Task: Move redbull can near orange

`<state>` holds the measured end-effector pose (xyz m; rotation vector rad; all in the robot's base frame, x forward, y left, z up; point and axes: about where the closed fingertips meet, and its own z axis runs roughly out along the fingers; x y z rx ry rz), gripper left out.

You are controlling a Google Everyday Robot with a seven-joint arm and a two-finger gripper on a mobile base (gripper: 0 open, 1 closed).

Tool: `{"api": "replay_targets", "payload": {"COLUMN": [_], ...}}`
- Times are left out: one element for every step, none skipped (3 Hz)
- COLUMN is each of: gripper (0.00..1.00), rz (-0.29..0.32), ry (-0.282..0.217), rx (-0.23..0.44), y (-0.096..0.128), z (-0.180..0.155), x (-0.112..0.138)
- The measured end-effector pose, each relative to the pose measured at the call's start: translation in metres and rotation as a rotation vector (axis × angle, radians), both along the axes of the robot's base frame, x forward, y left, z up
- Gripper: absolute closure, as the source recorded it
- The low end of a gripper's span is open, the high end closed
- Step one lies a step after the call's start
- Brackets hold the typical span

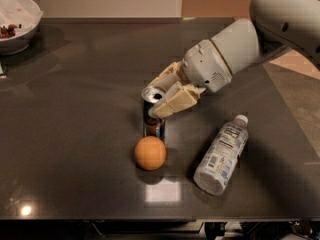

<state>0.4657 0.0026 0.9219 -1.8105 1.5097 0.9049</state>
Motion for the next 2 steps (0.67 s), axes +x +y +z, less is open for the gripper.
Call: {"api": "replay_targets", "payload": {"gripper": [0.00,0.00], "rz": [0.002,0.002], "ry": [-0.001,-0.001], "rx": [0.000,0.000], "y": [0.0016,0.0017], "z": [0.0006,0.0006], "x": [-0.0004,-0.0005]}}
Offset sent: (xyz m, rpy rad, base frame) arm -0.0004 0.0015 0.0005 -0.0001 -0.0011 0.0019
